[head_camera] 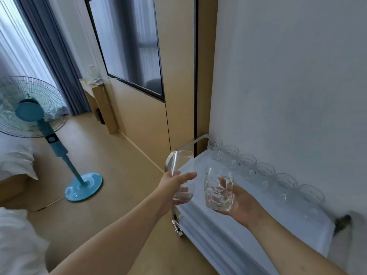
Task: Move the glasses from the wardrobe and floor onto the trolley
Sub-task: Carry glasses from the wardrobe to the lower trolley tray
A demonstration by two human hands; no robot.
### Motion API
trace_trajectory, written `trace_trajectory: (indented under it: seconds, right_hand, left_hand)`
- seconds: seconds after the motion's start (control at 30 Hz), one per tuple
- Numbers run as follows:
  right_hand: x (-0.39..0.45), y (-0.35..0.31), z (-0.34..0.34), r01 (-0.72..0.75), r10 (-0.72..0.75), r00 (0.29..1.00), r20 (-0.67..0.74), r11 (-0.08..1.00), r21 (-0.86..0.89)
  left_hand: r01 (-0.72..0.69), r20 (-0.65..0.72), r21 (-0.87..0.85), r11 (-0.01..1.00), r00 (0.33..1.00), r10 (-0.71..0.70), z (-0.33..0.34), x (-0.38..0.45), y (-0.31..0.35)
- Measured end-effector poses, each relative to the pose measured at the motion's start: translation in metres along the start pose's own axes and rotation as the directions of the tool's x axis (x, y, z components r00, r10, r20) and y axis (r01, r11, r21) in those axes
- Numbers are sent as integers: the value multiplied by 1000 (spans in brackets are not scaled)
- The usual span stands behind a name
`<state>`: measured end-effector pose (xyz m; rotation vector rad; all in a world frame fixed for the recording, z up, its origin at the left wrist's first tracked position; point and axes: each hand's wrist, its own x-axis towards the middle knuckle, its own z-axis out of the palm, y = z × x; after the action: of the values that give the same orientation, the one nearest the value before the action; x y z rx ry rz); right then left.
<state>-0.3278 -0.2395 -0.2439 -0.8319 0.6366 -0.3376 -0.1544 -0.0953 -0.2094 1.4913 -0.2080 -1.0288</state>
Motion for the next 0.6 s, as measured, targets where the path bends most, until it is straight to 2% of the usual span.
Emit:
trace_trajectory:
  seconds: [0.1, 0.27, 0.43, 0.6]
  right_hand:
    - [13, 8, 19, 39, -40, 999, -10, 997, -60]
    - [37, 11, 21, 24, -36, 997, -65, 983, -180]
    - [76, 6, 15, 72, -90, 987, -135, 989, -130]
    - [128, -2, 4, 48, -74, 987, -142, 983, -179]
  left_hand:
    - [27, 13, 7, 1000, 1000, -28, -19, 24, 5]
    - [61, 46, -26, 998, 997, -60, -34, 64, 7]
    - [103, 79, -4, 995, 992, -103, -39, 105, 7]
    - [94, 75, 115, 989, 992, -103, -38, 145, 13]
